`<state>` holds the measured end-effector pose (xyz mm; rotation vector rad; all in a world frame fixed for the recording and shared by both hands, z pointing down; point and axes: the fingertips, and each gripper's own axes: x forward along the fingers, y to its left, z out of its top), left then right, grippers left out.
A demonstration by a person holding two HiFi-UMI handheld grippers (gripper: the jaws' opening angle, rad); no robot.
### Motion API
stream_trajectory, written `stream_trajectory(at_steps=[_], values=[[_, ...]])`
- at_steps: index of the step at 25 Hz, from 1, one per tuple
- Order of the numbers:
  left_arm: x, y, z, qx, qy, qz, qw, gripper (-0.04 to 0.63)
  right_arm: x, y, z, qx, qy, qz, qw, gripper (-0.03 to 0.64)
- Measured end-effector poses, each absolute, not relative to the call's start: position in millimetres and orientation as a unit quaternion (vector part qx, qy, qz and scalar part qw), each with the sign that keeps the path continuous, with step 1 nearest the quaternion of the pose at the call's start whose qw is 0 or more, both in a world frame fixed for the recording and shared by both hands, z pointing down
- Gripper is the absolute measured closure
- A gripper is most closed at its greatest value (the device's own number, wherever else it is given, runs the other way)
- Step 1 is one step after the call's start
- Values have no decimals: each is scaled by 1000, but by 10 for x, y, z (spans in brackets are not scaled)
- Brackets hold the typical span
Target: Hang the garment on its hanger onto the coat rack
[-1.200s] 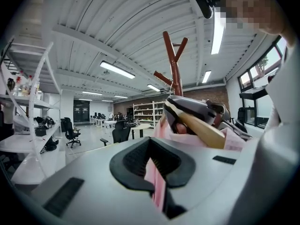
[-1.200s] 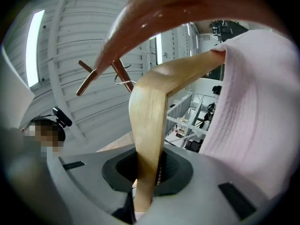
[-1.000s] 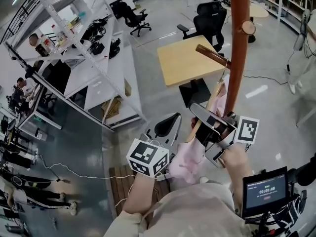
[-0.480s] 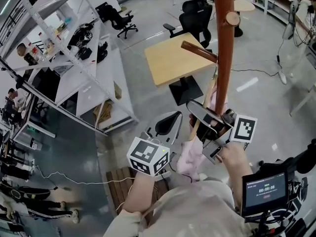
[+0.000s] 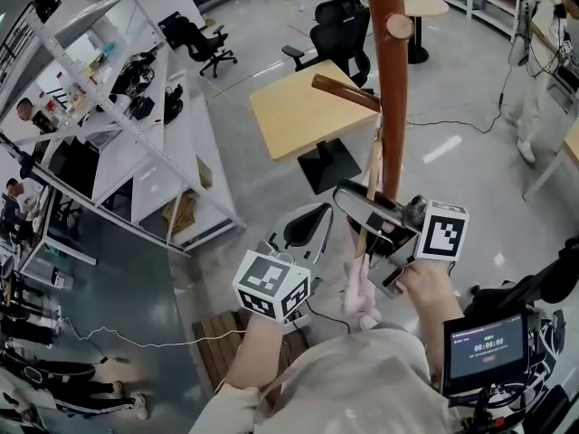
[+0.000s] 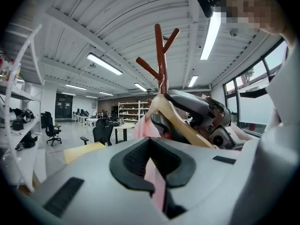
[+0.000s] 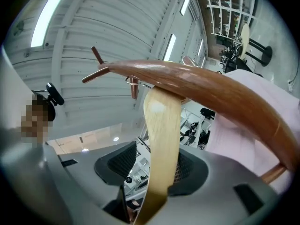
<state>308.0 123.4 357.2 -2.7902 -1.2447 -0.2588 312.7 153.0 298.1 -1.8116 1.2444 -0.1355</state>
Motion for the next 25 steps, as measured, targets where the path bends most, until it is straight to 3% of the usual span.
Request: stream_trajectory(at_steps=[8, 18, 25], values=[[3071, 1309, 3599, -908, -408, -86, 37, 589, 3110, 1597, 3077, -768, 496, -91, 396, 439], [3096, 1433, 3661, -905, -415, -87, 30, 589, 2998, 1691, 3301, -760, 563, -209, 248, 439], [2978, 1667, 3598, -899, -429, -85, 24, 589, 2879, 2138, 3282, -776, 542, -221, 236, 439]])
